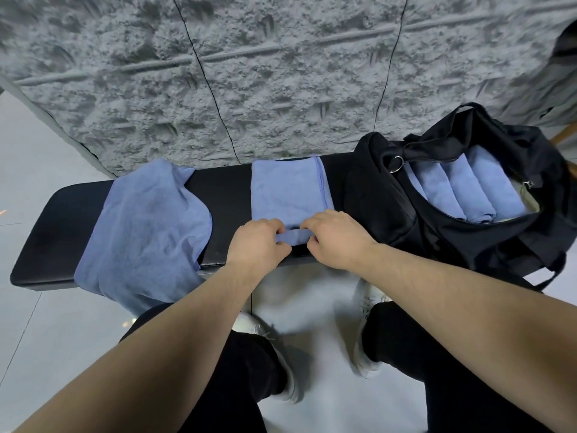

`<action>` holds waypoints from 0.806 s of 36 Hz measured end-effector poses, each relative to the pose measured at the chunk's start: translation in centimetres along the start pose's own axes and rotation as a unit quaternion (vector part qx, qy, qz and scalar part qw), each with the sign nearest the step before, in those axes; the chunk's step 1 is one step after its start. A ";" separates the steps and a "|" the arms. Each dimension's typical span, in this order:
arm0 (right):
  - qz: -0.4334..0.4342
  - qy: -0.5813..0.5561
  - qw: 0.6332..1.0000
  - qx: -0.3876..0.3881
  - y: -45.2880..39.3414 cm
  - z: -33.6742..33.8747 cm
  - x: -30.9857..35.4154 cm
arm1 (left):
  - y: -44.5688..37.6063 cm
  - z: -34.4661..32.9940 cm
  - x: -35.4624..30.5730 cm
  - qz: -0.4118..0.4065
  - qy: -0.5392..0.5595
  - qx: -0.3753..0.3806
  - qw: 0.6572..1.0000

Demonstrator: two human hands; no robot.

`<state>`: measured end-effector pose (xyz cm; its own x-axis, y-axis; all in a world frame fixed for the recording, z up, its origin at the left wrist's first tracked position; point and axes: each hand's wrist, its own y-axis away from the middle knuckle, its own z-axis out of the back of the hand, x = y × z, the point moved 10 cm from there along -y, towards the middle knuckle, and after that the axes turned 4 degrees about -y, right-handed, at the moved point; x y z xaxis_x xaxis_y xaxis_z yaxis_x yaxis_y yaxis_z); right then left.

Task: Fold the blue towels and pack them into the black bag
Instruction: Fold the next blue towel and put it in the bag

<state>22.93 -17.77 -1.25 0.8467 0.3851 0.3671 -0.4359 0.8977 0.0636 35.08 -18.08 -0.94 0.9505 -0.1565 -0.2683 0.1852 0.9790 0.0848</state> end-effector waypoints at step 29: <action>-0.089 0.011 0.996 -0.025 -1.2 1.1 -1.8 | -1.5 0.1 1.4 0.023 0.094 -0.017 0.995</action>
<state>21.55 -19.75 -1.00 0.9162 0.2227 0.3331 -0.2629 0.9615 0.0802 36.16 -19.75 -1.35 0.8937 -0.0866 -0.4402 0.1302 0.9890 0.0698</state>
